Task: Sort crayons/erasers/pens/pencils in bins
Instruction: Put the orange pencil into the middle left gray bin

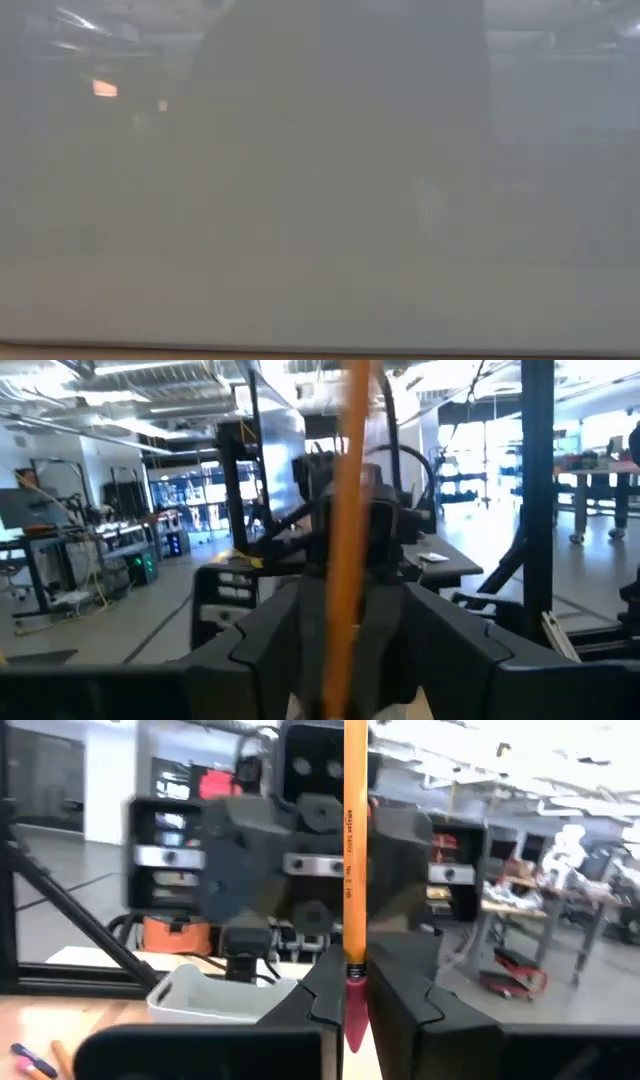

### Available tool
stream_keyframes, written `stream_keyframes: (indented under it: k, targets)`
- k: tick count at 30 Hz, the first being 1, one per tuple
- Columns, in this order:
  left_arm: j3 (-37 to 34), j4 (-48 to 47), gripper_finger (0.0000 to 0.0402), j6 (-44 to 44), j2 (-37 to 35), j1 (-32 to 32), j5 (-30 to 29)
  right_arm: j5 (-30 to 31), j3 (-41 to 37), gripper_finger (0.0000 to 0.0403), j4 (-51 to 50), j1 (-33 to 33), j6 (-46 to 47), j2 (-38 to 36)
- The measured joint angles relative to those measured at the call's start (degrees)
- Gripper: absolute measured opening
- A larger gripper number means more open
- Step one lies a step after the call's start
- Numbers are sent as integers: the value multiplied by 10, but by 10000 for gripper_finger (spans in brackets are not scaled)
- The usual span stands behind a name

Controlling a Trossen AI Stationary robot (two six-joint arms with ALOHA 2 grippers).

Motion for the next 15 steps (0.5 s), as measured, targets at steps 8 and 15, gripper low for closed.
stream_keyframes:
  k: [8, 15]
  targets:
    - [3, 6, 160, 12, 0, 1, 19, 1, 0, 20, -18, 0, 7, -1]
    - [3, 7, 22, 30, -1, 1, 22, -1, 0, 22, -22, 0, 10, -2]
